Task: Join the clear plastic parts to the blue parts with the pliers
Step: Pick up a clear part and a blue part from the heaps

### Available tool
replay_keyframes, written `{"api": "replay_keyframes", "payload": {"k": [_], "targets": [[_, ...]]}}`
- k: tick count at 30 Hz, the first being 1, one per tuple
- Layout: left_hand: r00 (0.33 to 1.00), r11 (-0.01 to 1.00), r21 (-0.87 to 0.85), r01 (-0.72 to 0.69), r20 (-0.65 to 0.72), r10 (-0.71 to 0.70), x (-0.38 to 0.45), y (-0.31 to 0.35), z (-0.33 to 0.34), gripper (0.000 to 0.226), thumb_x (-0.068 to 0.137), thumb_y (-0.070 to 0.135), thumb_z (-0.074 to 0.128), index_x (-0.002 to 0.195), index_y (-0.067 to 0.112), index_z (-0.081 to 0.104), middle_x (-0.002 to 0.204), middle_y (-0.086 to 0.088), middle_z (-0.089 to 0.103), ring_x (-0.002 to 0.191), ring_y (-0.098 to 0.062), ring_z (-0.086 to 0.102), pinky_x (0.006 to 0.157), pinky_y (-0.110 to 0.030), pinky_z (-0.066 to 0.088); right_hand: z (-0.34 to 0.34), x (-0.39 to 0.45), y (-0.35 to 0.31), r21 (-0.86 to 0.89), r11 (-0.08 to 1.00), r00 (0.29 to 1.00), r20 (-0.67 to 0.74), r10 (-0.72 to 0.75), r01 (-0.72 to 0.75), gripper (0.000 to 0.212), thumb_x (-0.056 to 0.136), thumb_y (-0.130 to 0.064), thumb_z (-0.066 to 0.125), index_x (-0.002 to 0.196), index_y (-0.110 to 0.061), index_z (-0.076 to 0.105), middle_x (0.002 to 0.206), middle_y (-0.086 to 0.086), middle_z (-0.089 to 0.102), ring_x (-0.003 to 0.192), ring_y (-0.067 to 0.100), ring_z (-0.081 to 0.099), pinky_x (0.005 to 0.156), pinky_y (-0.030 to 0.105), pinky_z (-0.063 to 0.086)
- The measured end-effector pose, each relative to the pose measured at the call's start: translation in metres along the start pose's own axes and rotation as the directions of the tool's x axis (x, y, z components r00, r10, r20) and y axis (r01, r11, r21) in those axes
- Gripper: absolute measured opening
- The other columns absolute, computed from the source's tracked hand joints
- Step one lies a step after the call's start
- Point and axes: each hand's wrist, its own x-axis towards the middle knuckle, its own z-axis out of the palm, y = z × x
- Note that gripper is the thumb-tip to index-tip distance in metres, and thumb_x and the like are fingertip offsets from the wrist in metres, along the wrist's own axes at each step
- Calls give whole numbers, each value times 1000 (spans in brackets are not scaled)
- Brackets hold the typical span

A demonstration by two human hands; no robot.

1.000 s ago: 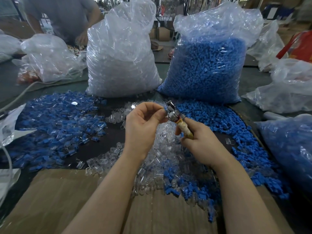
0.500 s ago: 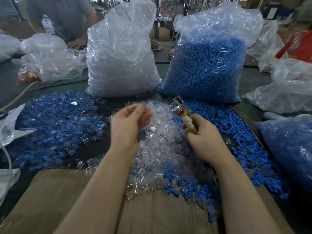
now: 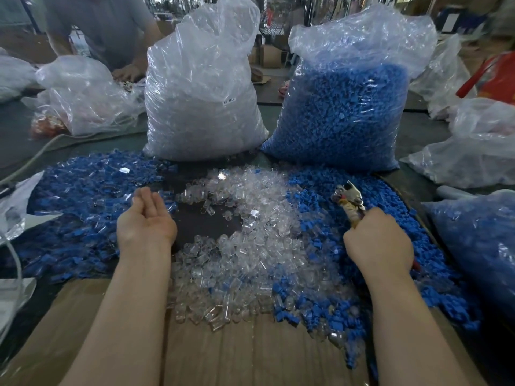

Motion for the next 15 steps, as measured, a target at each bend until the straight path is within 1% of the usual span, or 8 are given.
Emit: {"api": "replay_keyframes", "payload": {"k": [3,5,7,9,11,12,13,15], "targets": [[999,996,94,-8,44,4,2,-4,1,11,100,6,52,106,3,60,104,-7,70,78,-12,70,82,-25,57,0,1,-1,-63,998,999,34,11,-9,38,94,-24,55,125,-3,48,127,19,47,75,29,45,67,39,40],[994,918,394,-40,105,-1,2,-8,1,10,99,7,54,107,8,60,98,-4,72,74,-8,71,73,-21,58,1,1,-2,-74,997,998,63,-4,9,36,95,-25,53,126,-6,48,128,17,47,75,29,46,66,39,40],[975,622,763,-175,222,2,0,-14,-1,12,95,7,60,103,15,65,94,0,75,75,-6,69,69,-21,55,2,1,-3,-86,995,995,92,-45,53,32,95,-26,54,122,-9,49,127,14,47,72,27,47,65,38,40],[919,173,905,-389,393,7,-1,-21,-5,16,93,9,64,101,21,69,99,2,74,88,-8,66,81,-27,53,3,0,-4,-100,989,990,99,-102,112,27,94,-26,55,116,-13,51,121,11,49,69,25,46,64,35,39],[833,-290,791,-539,552,-41,0,-28,-11,23,93,14,64,113,25,68,113,2,68,104,-16,63,95,-35,48,3,-1,-3,-96,984,986,86,-140,148,24,92,-26,56,113,-15,50,113,8,52,72,25,47,64,34,38],[802,-489,682,-545,593,-67,2,-31,-14,29,94,16,62,122,24,66,123,-1,63,112,-21,59,99,-38,45,4,-1,-3,-92,983,986,75,-151,157,23,92,-26,57,111,-16,50,107,7,53,73,25,48,63,34,37],[783,-631,571,-525,615,-95,4,-32,-17,35,96,16,60,130,21,61,132,-7,56,120,-27,52,102,-41,41,4,-1,-3,-89,983,986,62,-157,162,21,91,-25,57,109,-16,51,101,6,53,73,25,48,61,33,36],[775,-755,434,-491,613,-152,7,-34,-20,45,97,13,55,141,17,51,143,-13,43,127,-34,43,105,-43,37,4,0,-2,-84,984,987,43,-156,159,16,91,-23,58,103,-15,51,87,3,48,68,24,46,57,33,33]]}}
